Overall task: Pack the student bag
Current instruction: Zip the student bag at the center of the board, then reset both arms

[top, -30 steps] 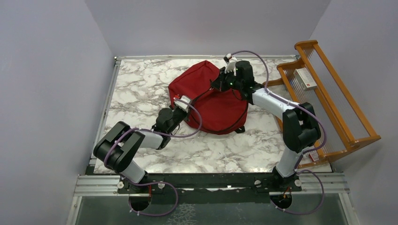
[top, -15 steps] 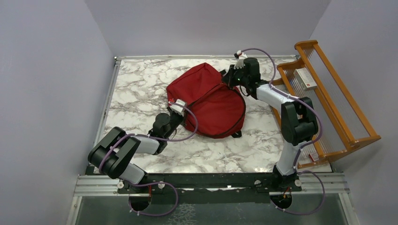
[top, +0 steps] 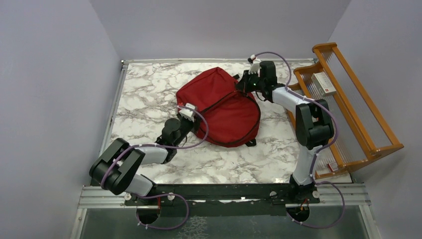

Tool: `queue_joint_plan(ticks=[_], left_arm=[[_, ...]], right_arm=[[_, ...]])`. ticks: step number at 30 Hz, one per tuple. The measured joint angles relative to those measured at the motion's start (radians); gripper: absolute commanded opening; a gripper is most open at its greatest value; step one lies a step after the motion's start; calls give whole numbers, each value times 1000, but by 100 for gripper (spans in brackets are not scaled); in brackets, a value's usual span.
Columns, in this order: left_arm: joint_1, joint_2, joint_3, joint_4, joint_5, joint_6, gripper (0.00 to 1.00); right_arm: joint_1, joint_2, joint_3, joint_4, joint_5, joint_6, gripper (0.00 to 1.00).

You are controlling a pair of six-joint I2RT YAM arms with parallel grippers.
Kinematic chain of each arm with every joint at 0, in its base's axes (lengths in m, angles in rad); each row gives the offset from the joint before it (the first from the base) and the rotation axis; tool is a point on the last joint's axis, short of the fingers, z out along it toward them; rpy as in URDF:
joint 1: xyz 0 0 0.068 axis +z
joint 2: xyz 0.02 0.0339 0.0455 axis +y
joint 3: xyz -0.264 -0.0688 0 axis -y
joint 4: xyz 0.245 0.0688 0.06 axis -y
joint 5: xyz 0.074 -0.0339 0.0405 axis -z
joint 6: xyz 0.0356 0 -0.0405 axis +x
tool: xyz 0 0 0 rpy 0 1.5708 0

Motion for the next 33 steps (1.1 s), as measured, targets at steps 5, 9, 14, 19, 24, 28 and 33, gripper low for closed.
queue_joint_plan(ticks=[5,9,14,19,24,28,33], left_arm=[[4,-84,84,-129,-9,-47,68],[16,-171,194,-251,-23,-64,75],[54,-245,334,-481,-69,-98,78],[181,-249,490,-808,-109,-157,79],[343,-272,491,-1004,-80,-208,84],[395,-333,456,-1097,-30,-230,96],[399,-477,406,-1156,-17,-236,99]], right_arm=[[-28,-12,40,-8,-34,-31,31],[-38,-79,40,-41,-30,-38,38],[-39,-252,8,-56,5,-32,45],[-39,-468,-95,-44,35,-3,51],[-39,-693,-296,-2,60,61,59],[-39,-844,-437,-8,96,94,69],[-39,-1015,-529,-58,154,109,97]])
